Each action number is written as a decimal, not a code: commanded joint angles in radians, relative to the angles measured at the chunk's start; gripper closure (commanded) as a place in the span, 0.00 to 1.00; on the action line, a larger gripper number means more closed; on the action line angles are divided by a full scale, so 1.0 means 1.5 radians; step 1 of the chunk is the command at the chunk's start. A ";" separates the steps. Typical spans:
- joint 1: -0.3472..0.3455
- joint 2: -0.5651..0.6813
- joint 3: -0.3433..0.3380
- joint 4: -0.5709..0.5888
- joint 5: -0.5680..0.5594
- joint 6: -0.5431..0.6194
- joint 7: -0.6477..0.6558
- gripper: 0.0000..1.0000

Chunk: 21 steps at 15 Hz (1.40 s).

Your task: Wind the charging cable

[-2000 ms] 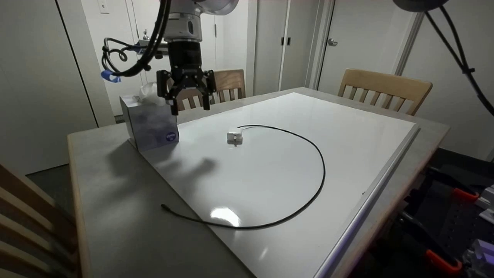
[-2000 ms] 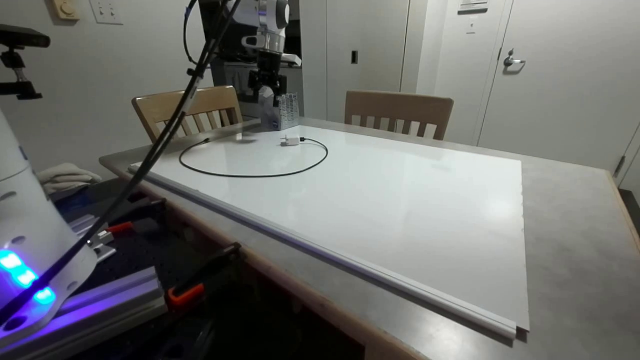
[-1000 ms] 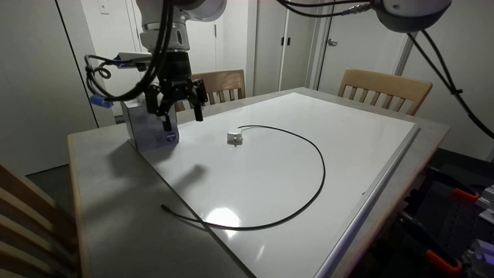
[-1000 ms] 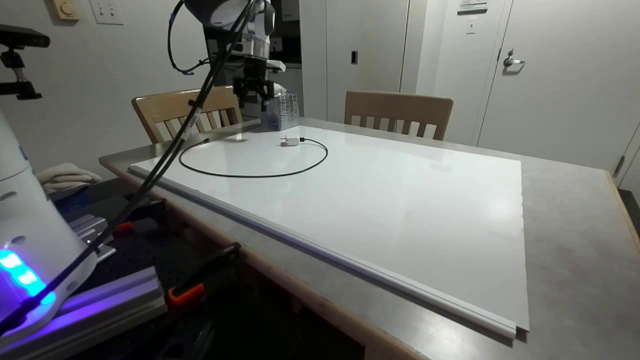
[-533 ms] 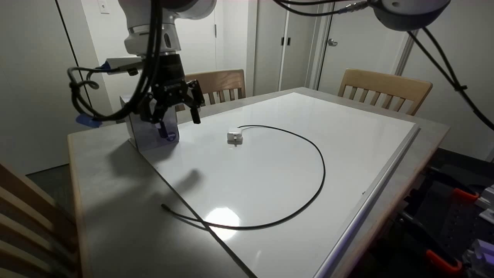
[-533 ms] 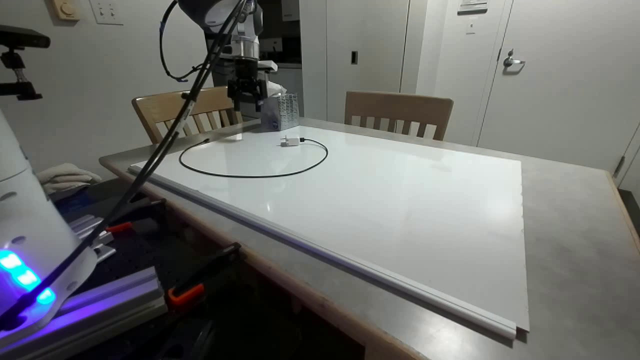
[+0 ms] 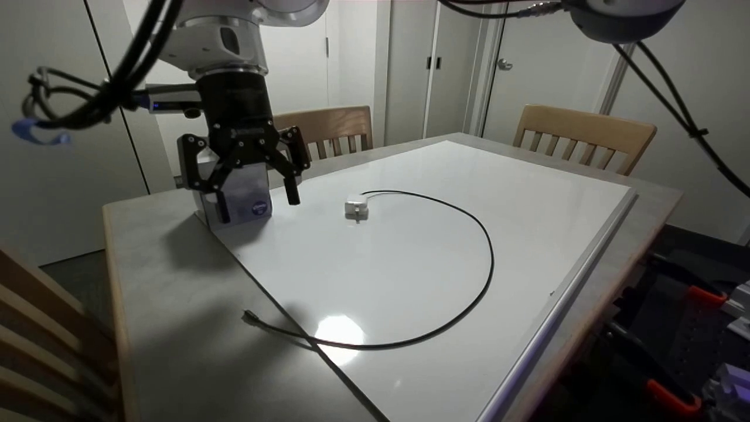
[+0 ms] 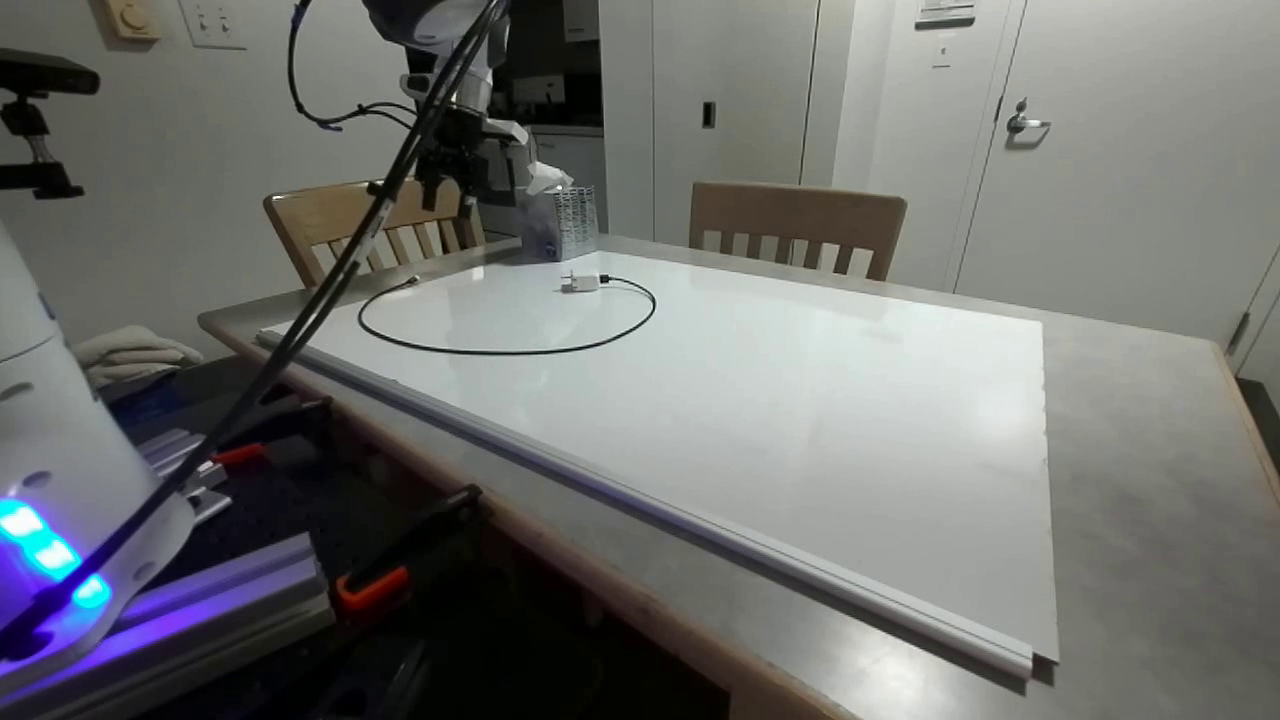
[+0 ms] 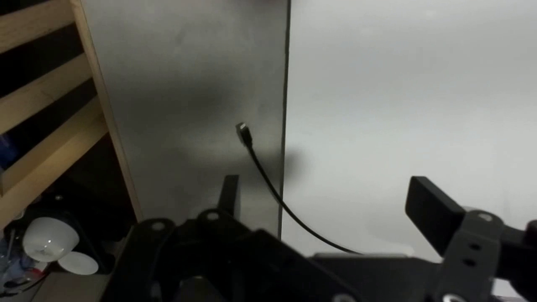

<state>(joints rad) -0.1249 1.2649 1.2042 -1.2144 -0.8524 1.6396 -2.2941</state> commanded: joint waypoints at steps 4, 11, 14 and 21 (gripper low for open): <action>-0.001 0.003 0.001 -0.006 0.008 -0.005 -0.005 0.00; 0.020 0.003 -0.014 0.000 -0.002 0.003 0.024 0.00; 0.034 0.007 -0.019 0.003 -0.006 0.008 0.025 0.00; 0.065 0.015 -0.037 0.007 -0.010 0.032 0.029 0.00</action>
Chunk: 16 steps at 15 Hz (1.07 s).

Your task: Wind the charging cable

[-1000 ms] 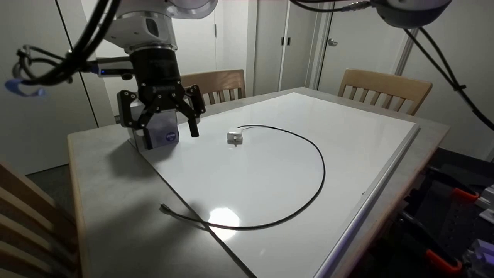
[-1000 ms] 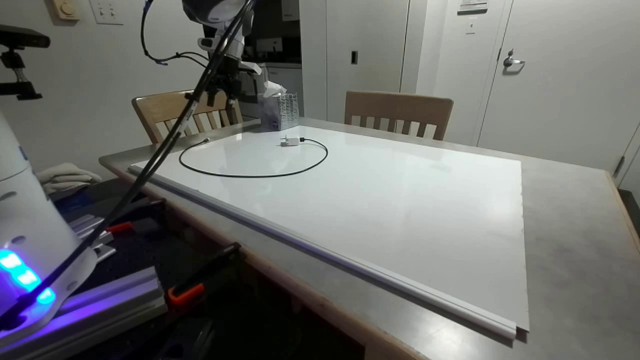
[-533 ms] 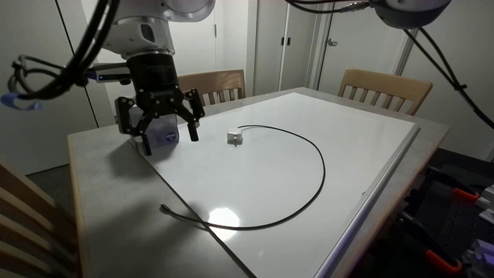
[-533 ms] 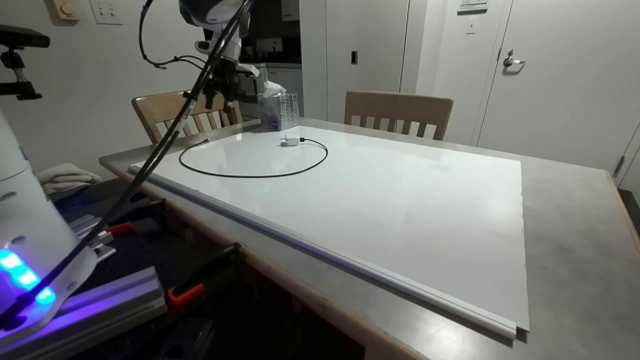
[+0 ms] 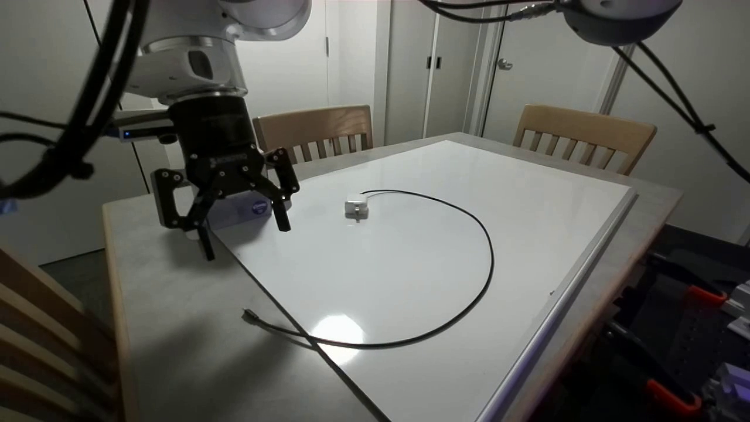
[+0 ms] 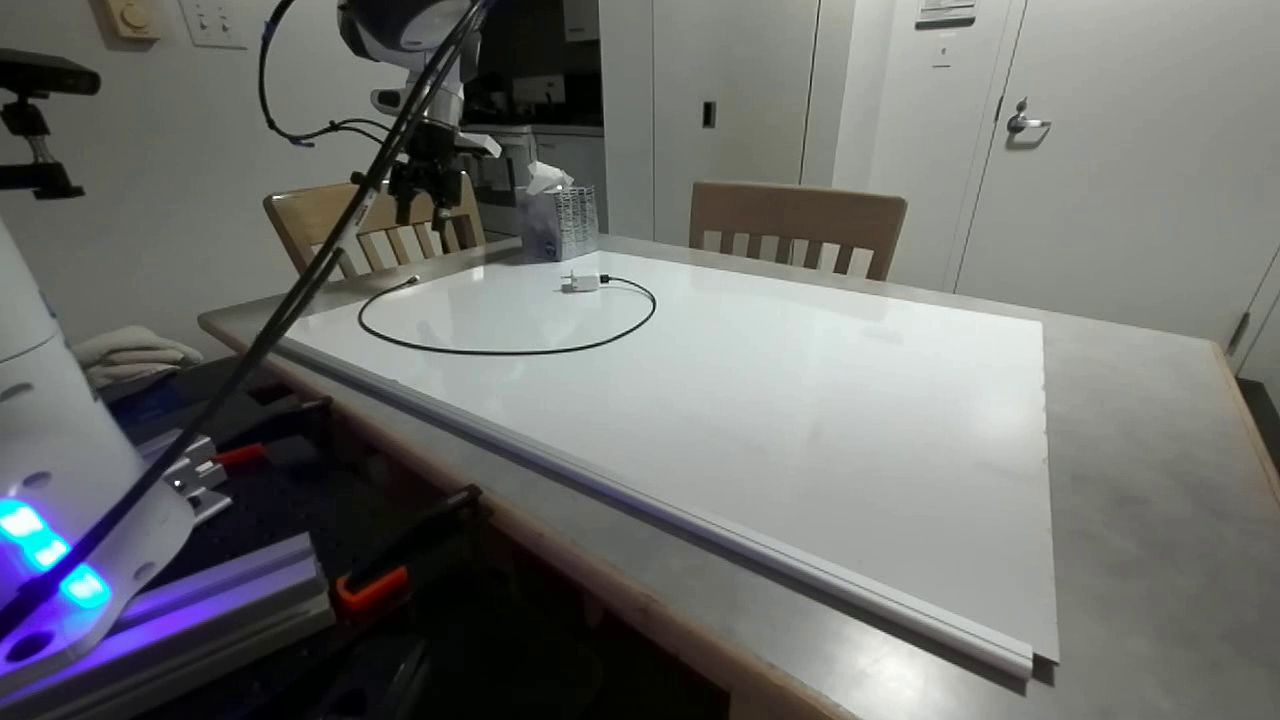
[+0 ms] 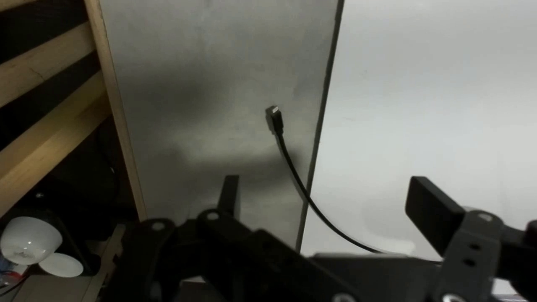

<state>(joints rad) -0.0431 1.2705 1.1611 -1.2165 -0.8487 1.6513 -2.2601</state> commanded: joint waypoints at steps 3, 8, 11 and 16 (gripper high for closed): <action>0.005 0.016 -0.019 -0.007 -0.025 0.066 0.005 0.00; 0.006 0.032 -0.030 -0.001 -0.036 0.112 0.001 0.00; 0.012 0.039 -0.032 0.008 -0.035 0.121 -0.001 0.00; 0.029 0.044 -0.032 0.013 -0.034 0.125 -0.002 0.00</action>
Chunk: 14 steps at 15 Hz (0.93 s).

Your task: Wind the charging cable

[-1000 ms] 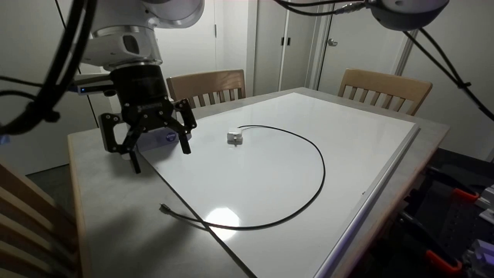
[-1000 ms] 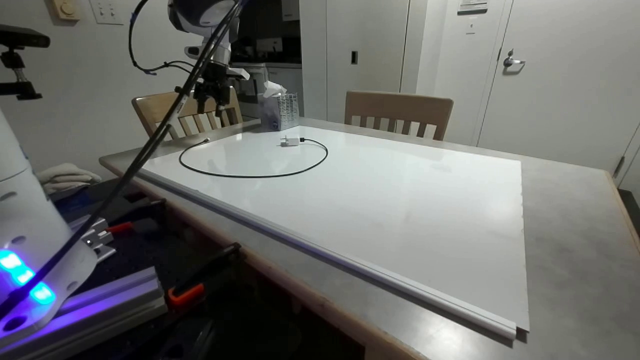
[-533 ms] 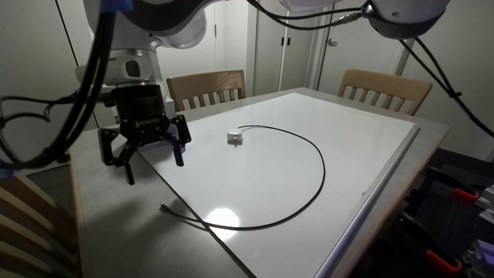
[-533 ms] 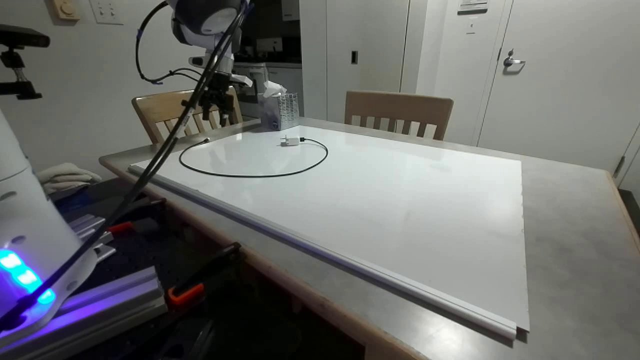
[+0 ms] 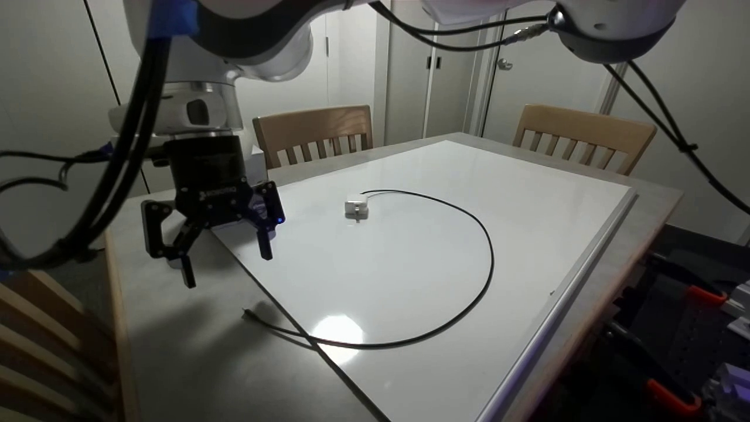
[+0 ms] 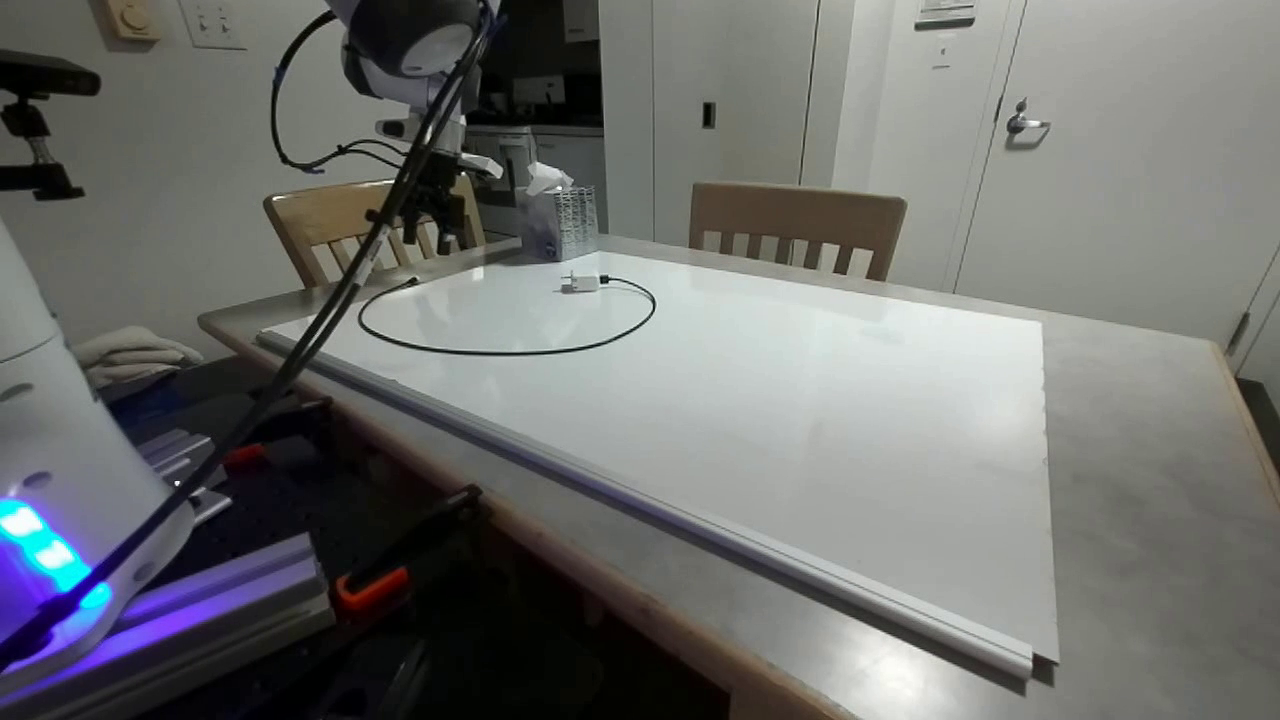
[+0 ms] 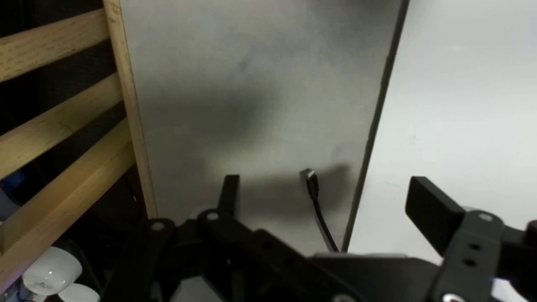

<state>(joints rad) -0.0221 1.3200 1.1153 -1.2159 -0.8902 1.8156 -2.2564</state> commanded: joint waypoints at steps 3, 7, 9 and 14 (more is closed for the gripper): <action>0.027 0.015 -0.002 0.013 -0.009 0.028 -0.008 0.00; 0.029 0.006 -0.004 0.000 -0.001 0.011 0.000 0.00; 0.033 0.009 -0.011 0.000 -0.002 0.011 0.000 0.00; 0.026 0.009 -0.005 0.003 0.006 -0.017 -0.026 0.00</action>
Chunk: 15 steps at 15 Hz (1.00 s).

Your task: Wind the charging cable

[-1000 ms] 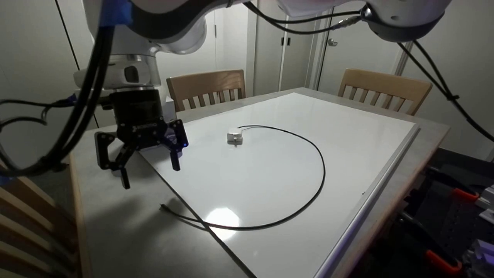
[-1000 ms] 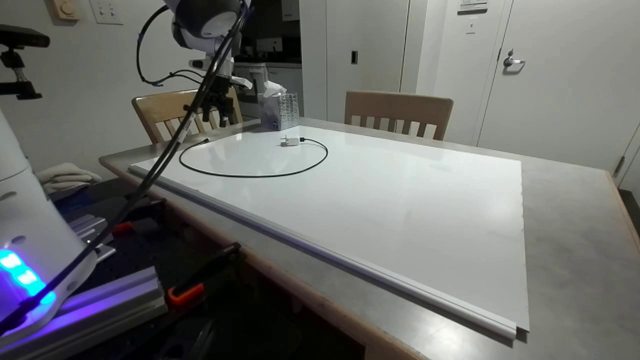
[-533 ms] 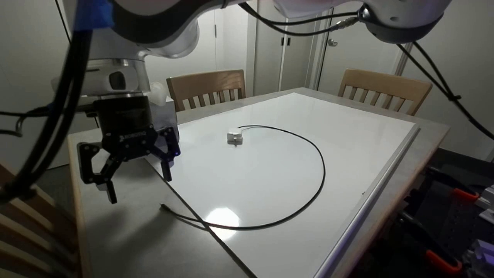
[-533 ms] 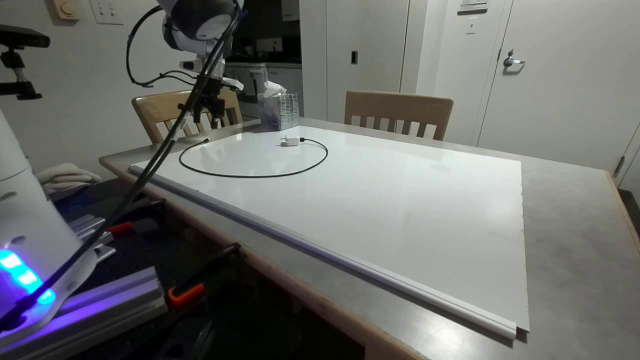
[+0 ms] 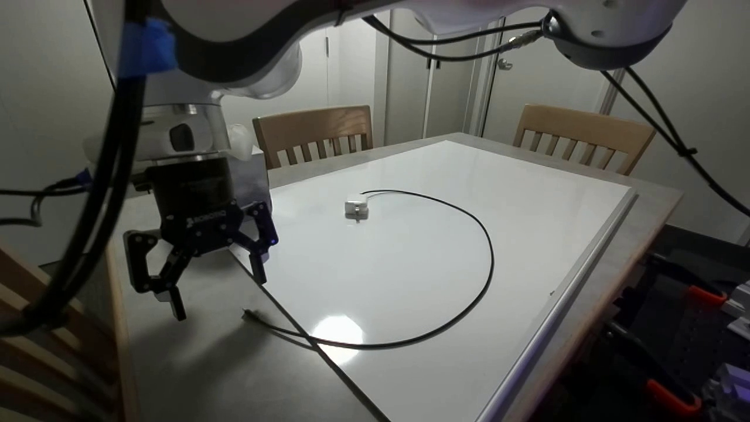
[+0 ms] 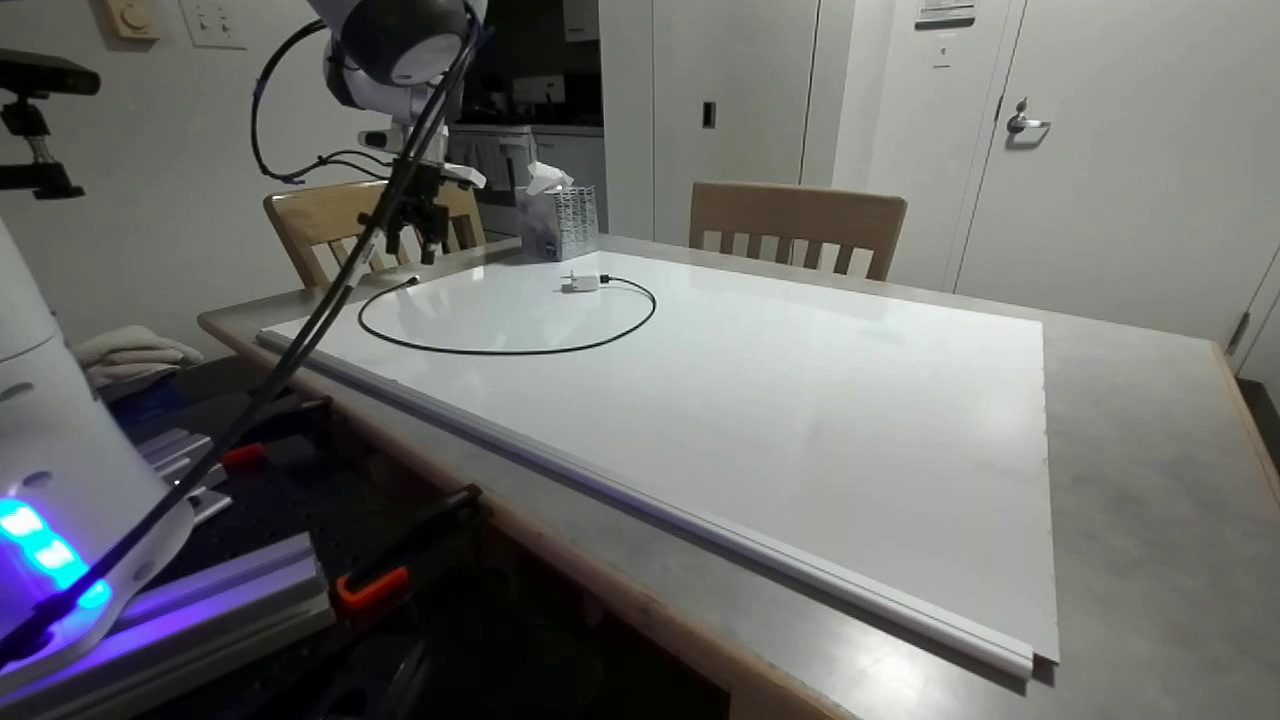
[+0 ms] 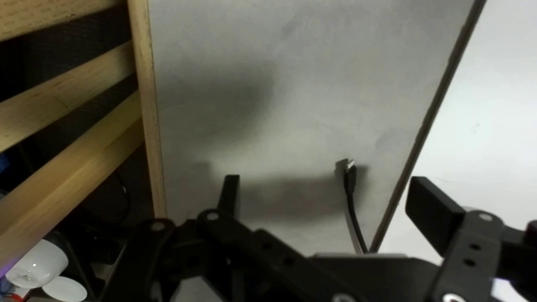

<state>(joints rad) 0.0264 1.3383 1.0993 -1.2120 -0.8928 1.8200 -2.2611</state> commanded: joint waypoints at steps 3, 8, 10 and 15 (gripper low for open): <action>-0.015 -0.002 0.005 -0.015 0.001 -0.006 -0.020 0.00; -0.015 -0.003 0.004 -0.020 -0.001 -0.002 -0.015 0.00; -0.019 0.001 0.006 -0.026 0.002 0.002 -0.016 0.00; -0.029 0.007 0.009 -0.049 0.004 0.015 -0.011 0.00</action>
<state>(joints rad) 0.0170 1.3429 1.0997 -1.2372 -0.8919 1.8118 -2.2697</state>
